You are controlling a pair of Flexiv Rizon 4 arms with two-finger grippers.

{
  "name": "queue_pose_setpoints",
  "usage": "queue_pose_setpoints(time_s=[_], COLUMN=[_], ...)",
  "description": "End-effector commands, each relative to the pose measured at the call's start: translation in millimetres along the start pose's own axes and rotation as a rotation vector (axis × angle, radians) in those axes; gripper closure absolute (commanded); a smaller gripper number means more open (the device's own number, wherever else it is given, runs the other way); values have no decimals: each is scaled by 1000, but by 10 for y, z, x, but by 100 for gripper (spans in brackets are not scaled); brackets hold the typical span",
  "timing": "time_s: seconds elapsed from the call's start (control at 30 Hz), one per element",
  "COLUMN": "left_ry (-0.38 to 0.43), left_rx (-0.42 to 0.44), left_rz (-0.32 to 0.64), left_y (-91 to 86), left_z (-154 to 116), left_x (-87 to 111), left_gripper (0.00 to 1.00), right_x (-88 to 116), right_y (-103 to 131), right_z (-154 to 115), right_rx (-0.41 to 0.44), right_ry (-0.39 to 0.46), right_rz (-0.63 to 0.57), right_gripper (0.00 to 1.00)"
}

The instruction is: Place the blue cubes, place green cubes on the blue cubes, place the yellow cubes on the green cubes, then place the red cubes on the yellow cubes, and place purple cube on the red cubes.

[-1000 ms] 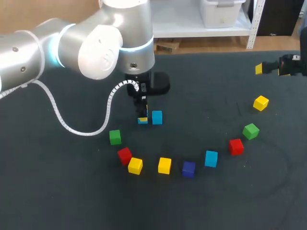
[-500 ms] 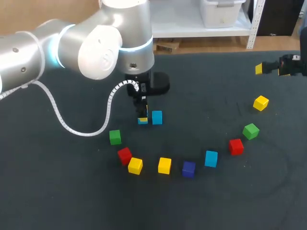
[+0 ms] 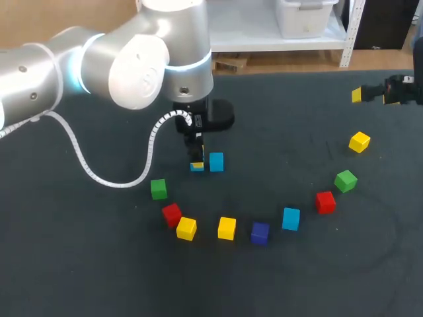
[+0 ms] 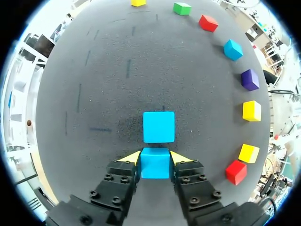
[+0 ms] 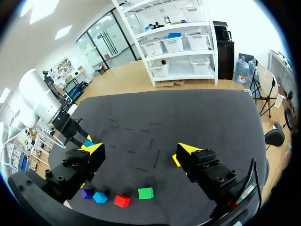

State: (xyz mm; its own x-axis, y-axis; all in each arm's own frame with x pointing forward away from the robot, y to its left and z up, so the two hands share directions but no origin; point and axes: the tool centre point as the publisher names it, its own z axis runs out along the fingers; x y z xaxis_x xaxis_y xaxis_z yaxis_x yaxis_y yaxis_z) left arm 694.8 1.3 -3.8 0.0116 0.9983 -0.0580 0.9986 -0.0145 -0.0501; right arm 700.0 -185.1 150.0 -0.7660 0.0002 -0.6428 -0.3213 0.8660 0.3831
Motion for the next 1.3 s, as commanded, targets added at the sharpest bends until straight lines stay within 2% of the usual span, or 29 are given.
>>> queue_pose_setpoints(time_s=[0.03, 0.07, 0.5, 0.6, 0.63, 0.67, 0.77, 0.9, 0.97, 1.0, 1.03, 1.17, 1.23, 1.3], left_ry=[6, 7, 8, 8, 5, 5, 9, 8, 9, 7, 9, 5, 5, 5], left_rx=[16, 17, 14, 14, 11, 10, 8, 6, 5, 5, 4, 3, 2, 3], left_rz=[-3, -3, -5, -5, -6, -7, -4, -4, -4, -4, -3, -3, -2, -2], left_y=[39, 40, 48, 55, 56, 55, 48, 37, 31, 25, 20, 8, 4, -1], left_z=[43, 47, 49, 44, 36, 32, 16, -7, -14, -18, -21, -27, -28, -28], left_x=[-19, -19, -22, -18, -14, -13, -9, 0, 3, 3, 0, -10, -15, -19], left_gripper=[23, 0, 0, 9, 29, 37, 41, 36, 39, 50, 52, 53, 60, 61], right_x=[0, 0, 0, 0, 0, 0, 0, 0, 0, 0, 0, 0, 0, 0], right_y=[0, 0, 0, 0, 0, 0, 0, 0, 0, 0, 0, 0, 0, 0], right_z=[0, 0, 0, 0, 0, 0, 0, 0, 0, 0, 0, 0, 0, 0], right_rx=[0, 0, 0, 0, 0, 0, 0, 0, 0, 0, 0, 0, 0, 0], right_ry=[0, 0, 0, 0, 0, 0, 0, 0, 0, 0, 0, 0, 0, 0], right_rz=[0, 0, 0, 0, 0, 0, 0, 0, 0, 0, 0, 0, 0, 0], right_gripper=[0, 0, 0, 0, 0, 0, 0, 0, 0, 0, 0, 0, 0, 0])
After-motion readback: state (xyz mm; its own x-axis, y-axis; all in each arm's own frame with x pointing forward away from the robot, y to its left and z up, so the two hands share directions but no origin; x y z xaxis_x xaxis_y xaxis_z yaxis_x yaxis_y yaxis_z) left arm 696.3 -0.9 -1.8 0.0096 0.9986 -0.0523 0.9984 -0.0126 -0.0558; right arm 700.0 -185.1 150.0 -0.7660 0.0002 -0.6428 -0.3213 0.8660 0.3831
